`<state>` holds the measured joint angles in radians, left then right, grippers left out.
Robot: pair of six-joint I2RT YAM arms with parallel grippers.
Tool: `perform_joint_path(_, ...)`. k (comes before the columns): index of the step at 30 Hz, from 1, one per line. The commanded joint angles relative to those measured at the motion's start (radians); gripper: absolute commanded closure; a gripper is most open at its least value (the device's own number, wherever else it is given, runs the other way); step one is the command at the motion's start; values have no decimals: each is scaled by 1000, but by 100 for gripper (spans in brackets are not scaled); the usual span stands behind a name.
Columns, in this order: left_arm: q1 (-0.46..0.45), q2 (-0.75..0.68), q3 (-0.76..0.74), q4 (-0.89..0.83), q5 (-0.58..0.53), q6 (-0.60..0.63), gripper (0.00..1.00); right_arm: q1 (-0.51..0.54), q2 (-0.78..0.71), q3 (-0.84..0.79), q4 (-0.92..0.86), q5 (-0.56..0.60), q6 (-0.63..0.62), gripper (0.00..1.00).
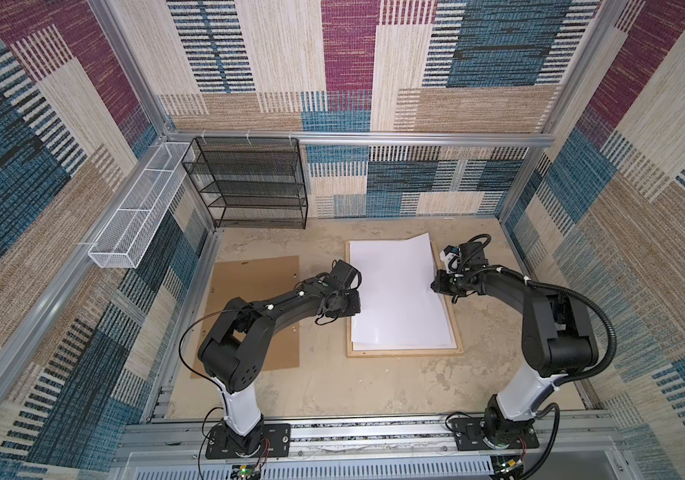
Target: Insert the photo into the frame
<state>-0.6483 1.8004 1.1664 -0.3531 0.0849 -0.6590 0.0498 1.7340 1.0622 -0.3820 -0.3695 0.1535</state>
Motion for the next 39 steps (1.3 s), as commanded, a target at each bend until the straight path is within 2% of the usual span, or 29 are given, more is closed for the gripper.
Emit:
perform_joint_path(1, -12, -10, -9, 26, 13, -39, 83, 3, -14, 7, -25, 15, 4, 100)
perform_joint_path(8, -19, -19, -26, 28, 9, -42, 83, 3, -14, 13, -39, 34, 7, 100)
perform_joint_path(10, -19, -21, -28, 26, 6, -42, 83, 4, -12, 14, -40, 40, 8, 96)
perform_joint_path(13, -18, -25, -28, 15, -7, -43, 83, 4, -11, 15, -40, 47, 11, 85)
perform_joint_path(16, -19, -31, -20, -7, -34, -39, 77, 5, -12, 15, -39, 58, 13, 74)
perform_joint_path(23, -19, -48, -22, -29, -66, -36, 73, 4, -23, 12, -36, 117, 26, 59)
perform_joint_path(39, -19, -52, -50, 2, -45, -48, 73, 4, -57, 5, -29, 184, 50, 55)
